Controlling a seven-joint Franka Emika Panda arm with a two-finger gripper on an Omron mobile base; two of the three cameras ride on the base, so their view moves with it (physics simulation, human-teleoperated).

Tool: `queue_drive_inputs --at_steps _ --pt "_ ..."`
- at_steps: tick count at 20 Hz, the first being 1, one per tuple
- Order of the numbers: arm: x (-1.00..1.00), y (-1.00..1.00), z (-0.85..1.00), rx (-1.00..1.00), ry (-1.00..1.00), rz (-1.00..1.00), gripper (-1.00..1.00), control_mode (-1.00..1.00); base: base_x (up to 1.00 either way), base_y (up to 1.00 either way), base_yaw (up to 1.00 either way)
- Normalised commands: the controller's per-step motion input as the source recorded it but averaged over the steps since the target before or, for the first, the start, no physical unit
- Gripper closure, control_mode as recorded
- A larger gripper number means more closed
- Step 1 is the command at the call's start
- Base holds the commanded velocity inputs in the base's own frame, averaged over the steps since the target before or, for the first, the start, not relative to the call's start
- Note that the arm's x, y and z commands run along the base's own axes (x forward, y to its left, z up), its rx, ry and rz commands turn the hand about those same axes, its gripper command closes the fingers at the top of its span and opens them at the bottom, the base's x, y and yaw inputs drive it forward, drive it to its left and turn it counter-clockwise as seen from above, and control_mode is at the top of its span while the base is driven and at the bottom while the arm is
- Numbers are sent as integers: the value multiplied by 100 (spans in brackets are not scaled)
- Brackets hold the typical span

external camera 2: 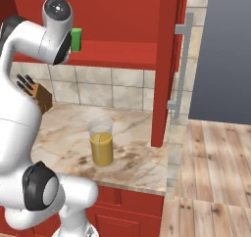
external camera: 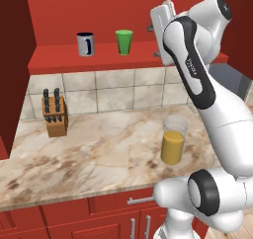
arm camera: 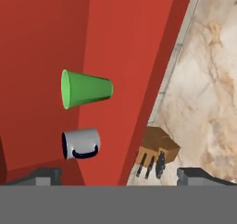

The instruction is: There is a tray on the dining counter. Grab the cup, mug, and pitcher and place them on the tray. The pitcher may be placed next to the tray if it cannot fit the tray.

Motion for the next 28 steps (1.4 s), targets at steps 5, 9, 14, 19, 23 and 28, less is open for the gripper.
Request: queue_drive_inputs --at_steps 5,9,14,19,23,28 --pt "36 0 0 0 1 2 -100 -100 0 0 0" --pt "33 0 0 0 0 1 -100 -100 0 0 0" --pt "26 0 -9 0 0 1 -100 -100 0 0 0" --pt "27 0 -14 0 0 0 -100 -100 0 0 0" --pt "26 1 -9 0 0 0 -100 -100 0 0 0" --pt "25 14 -1 0 0 0 -100 -100 0 0 0"
